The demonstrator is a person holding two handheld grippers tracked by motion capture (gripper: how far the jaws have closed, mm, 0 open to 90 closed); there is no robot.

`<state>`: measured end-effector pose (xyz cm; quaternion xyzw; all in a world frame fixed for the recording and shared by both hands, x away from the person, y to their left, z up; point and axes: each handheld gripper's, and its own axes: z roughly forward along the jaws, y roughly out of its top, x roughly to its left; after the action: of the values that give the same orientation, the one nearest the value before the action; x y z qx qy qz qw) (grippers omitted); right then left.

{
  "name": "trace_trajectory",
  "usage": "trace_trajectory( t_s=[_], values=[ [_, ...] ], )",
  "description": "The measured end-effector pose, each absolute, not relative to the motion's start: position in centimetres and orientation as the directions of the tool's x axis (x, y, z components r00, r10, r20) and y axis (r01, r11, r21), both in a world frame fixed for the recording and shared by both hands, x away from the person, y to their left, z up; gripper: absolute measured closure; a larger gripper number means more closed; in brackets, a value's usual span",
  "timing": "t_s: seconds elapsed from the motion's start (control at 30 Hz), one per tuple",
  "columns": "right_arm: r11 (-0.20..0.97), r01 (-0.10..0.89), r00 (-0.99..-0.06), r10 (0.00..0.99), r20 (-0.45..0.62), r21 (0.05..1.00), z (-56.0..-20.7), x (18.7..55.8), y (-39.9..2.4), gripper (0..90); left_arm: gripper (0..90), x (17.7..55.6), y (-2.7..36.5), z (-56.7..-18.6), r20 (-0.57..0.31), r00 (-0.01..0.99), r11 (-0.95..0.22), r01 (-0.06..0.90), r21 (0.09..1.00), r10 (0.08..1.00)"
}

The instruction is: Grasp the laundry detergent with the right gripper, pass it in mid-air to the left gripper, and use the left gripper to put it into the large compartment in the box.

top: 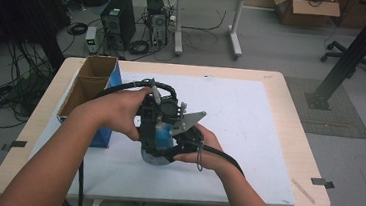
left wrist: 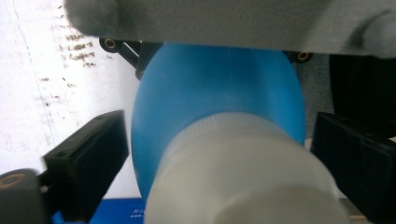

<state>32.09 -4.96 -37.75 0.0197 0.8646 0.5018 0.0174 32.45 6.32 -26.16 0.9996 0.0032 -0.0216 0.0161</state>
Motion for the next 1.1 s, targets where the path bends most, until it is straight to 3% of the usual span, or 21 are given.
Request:
trace_trajectory(
  t_s=[1.1],
  values=[
    [0.479, 0.016, -0.998, 0.055, -0.012, 0.878, -37.39, 32.08, -4.81, 45.3, 23.0, 32.42, 6.42, -26.0, -0.021, 1.0, -1.0, -0.008, 0.025, -0.008]
  ],
)
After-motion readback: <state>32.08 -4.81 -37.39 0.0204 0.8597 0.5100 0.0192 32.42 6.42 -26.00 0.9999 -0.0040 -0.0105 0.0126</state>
